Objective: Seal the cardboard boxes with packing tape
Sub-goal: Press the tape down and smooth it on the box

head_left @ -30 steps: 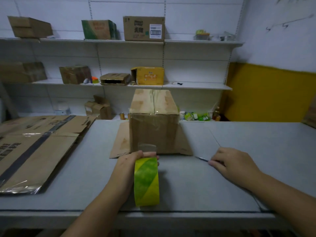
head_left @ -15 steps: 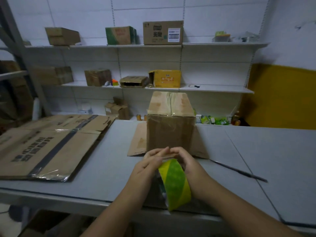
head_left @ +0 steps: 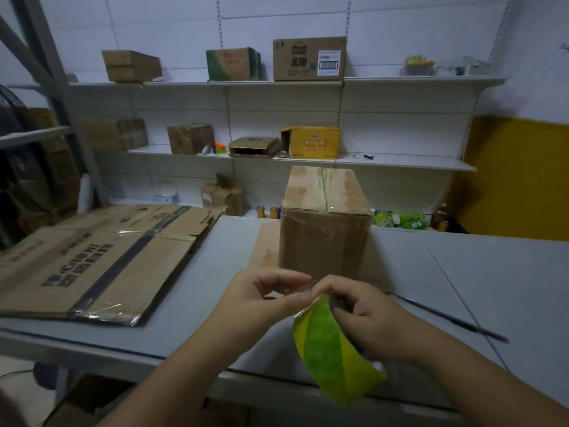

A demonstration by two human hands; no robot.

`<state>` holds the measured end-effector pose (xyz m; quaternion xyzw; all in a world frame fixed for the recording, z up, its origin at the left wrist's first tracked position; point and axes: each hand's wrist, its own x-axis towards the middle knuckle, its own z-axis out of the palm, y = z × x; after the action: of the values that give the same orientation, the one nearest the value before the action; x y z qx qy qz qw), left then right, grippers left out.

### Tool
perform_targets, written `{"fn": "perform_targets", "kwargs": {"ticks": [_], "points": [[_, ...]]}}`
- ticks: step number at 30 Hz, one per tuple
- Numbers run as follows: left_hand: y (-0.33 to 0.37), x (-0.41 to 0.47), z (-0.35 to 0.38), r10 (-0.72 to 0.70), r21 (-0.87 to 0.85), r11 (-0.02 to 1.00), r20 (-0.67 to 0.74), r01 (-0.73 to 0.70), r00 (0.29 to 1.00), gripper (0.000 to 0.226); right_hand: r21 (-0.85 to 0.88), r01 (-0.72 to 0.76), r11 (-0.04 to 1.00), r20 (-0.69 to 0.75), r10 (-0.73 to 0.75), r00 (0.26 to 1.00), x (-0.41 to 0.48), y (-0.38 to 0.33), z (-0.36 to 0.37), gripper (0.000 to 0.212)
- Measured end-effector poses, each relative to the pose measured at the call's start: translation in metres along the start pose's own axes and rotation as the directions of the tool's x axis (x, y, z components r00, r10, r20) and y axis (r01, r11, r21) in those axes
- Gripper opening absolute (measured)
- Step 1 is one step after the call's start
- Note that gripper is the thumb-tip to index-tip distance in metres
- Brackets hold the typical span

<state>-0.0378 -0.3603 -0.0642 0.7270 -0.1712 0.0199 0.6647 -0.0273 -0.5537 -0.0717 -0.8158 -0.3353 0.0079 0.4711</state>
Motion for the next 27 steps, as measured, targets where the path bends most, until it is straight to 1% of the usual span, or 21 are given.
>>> {"fn": "perform_targets", "kwargs": {"ticks": [2,4,5,6,8,10,12,13,14,15,16,17,18,19,20,21,22,23,24,26,27], "points": [[0.007,0.001,-0.001,0.124,0.146,0.981,0.006,-0.124,0.992,0.015,-0.087,-0.022,0.996,0.038,0.025,0.999,0.0,-0.009,-0.008,0.016],[0.012,0.004,-0.003,0.247,0.289,0.924,0.047,-0.25,0.968,0.008,-0.172,-0.042,0.984,0.08,0.057,0.995,0.001,-0.018,-0.015,0.014],[0.013,0.006,-0.003,0.301,0.351,0.884,0.079,-0.309,0.95,0.007,-0.22,-0.058,0.974,0.103,0.082,0.991,0.001,-0.024,-0.019,0.015],[0.015,0.007,-0.003,0.348,0.391,0.847,0.106,-0.361,0.932,0.012,-0.269,-0.072,0.96,0.115,0.106,0.988,0.0,-0.029,-0.023,0.016],[0.018,0.01,-0.004,0.422,0.421,0.795,0.13,-0.436,0.897,0.019,-0.372,-0.085,0.924,0.116,0.137,0.984,-0.002,-0.043,-0.031,0.011],[0.025,0.012,-0.001,0.49,0.419,0.762,0.126,-0.494,0.862,0.02,-0.461,-0.096,0.882,0.089,0.154,0.984,-0.005,-0.06,-0.04,0.003],[0.028,0.013,0.006,0.521,0.381,0.76,0.129,-0.527,0.844,0.02,-0.503,-0.128,0.855,0.077,0.192,0.978,-0.008,-0.075,-0.046,0.012],[0.029,0.013,0.008,0.516,0.363,0.768,0.136,-0.527,0.846,0.021,-0.511,-0.153,0.846,0.077,0.222,0.972,-0.01,-0.08,-0.048,0.017],[0.029,0.012,0.01,0.494,0.33,0.797,0.125,-0.505,0.861,0.021,-0.509,-0.188,0.84,0.081,0.265,0.961,-0.012,-0.082,-0.051,0.019],[0.029,0.01,0.008,0.45,0.28,0.848,0.068,-0.45,0.891,0.021,-0.501,-0.243,0.831,0.086,0.327,0.941,-0.016,-0.082,-0.056,0.016],[0.028,0.009,0.001,0.375,0.206,0.91,-0.039,-0.36,0.926,0.019,-0.492,-0.317,0.811,0.069,0.399,0.914,-0.021,-0.079,-0.065,0.011],[0.026,0.007,-0.009,0.276,0.11,0.96,-0.175,-0.259,0.945,0.016,-0.481,-0.419,0.77,0.019,0.487,0.873,-0.026,-0.07,-0.077,0.005],[0.022,0.004,-0.02,0.176,0.031,0.984,-0.295,-0.175,0.939,0.015,-0.456,-0.528,0.716,-0.06,0.567,0.821,-0.034,-0.059,-0.091,0.009],[0.017,0.0,-0.03,0.112,0.008,0.993,-0.367,-0.117,0.924,0.017,-0.42,-0.632,0.652,-0.132,0.645,0.753,-0.042,-0.048,-0.105,0.017],[0.012,-0.004,-0.034,0.074,0.02,0.997,-0.382,-0.072,0.921,0.019,-0.375,-0.714,0.591,-0.174,0.712,0.681,-0.049,-0.041,-0.116,0.021],[0.007,-0.006,-0.033,0.045,0.033,0.999,-0.361,-0.035,0.931,0.021,-0.35,-0.761,0.547,-0.185,0.756,0.628,-0.054,-0.035,-0.122,0.017],[0.003,-0.008,-0.029,0.012,0.035,0.999,-0.34,0.0,0.94,0.023,-0.349,-0.783,0.515,-0.181,0.783,0.596,-0.056,-0.03,-0.124,0.01],[-0.002,-0.011,-0.026,-0.017,0.042,0.999,-0.328,0.032,0.944,0.025,-0.369,-0.787,0.494,-0.166,0.799,0.578,-0.057,-0.025,-0.121,0.014],[-0.008,-0.013,-0.022,-0.04,0.054,0.997,-0.324,0.061,0.945,0.026,-0.418,-0.774,0.475,-0.157,0.802,0.577,-0.06,-0.019,-0.116,0.024],[-0.018,-0.013,-0.023,-0.08,0.087,0.99,-0.334,0.115,0.939,0.023,-0.607,-0.664,0.438,-0.164,0.748,0.643,-0.067,-0.01,-0.104,0.043],[-0.023,-0.012,-0.025,-0.105,0.093,0.985,-0.344,0.145,0.933,0.018,-0.669,-0.604,0.434,-0.152,0.716,0.682,-0.071,-0.006,-0.096,0.057]]}}
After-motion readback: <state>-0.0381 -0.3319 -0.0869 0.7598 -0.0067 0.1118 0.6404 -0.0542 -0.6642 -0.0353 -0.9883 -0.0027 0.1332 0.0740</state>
